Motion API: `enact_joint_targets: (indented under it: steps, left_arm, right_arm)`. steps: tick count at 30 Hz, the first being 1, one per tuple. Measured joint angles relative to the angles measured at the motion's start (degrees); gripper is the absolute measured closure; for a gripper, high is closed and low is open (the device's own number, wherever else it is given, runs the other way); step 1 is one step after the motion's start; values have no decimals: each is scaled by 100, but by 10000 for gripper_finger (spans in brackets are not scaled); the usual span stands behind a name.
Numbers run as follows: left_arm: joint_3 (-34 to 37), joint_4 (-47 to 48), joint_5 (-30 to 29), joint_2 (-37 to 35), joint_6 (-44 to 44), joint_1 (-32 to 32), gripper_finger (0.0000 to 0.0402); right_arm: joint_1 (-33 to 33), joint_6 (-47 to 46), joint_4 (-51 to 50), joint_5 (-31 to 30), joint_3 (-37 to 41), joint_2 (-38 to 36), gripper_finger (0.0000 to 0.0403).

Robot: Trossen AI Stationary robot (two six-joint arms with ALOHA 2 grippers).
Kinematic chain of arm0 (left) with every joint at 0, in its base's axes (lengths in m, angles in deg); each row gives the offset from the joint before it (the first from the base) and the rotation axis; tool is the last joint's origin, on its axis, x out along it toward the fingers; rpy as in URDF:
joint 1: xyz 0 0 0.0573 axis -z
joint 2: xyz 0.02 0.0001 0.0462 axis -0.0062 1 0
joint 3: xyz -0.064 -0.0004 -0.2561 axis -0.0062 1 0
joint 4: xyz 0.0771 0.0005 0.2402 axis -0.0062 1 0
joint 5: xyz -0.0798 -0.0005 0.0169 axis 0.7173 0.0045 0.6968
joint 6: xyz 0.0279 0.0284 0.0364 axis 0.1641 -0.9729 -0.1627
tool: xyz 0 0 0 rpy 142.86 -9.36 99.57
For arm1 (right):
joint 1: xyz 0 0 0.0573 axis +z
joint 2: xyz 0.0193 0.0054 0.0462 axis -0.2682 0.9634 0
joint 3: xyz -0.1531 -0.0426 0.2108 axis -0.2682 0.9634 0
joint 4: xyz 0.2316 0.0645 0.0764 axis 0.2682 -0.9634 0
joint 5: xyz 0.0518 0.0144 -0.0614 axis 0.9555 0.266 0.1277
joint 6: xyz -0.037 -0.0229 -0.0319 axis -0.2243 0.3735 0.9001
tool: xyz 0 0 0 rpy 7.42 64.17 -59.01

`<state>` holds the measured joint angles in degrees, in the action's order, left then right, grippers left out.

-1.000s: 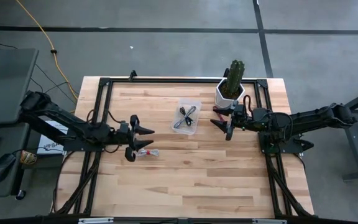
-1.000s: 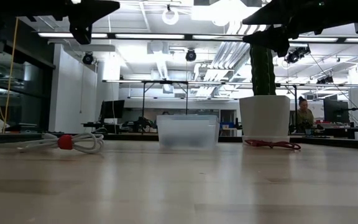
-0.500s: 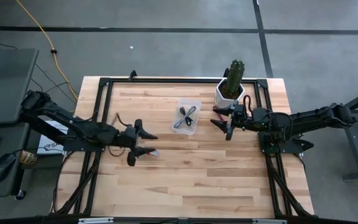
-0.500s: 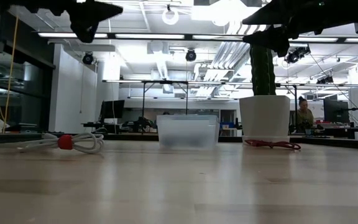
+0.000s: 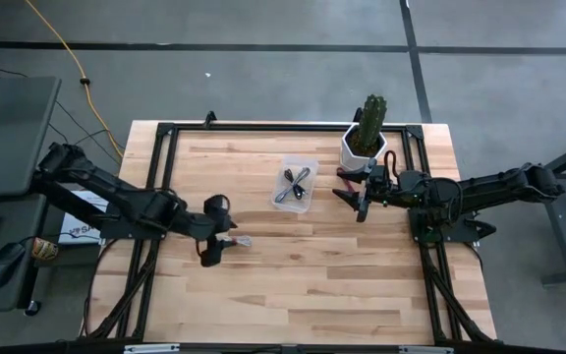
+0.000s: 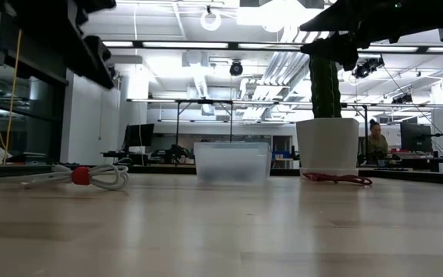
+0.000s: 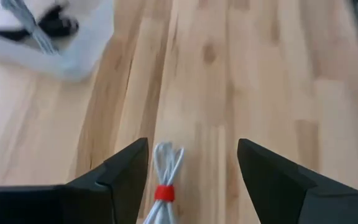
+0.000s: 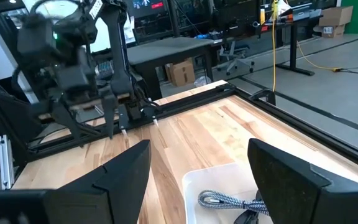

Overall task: Pick and place USB-C Cables
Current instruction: Put the white charger cable into the transparent bin

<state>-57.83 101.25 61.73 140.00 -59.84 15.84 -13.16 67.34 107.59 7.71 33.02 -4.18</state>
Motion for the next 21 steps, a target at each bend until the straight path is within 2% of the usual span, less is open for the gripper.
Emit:
enact_joint_targets:
  steps: [9, 16, 21]
  left_arm:
    - [9, -26, -33, 1163, -357, -137, 172]
    - [9, -5, -29, 1754, -498, -291, 172]
    - [9, -12, 396, 2023, -481, -389, 172]
  right_arm:
    - [2, 0, -26, -2, 0, 0, 142]
    - [0, 0, -29, -4, 0, 0, 142]
    - [2, 0, -33, -5, 0, 0, 142]
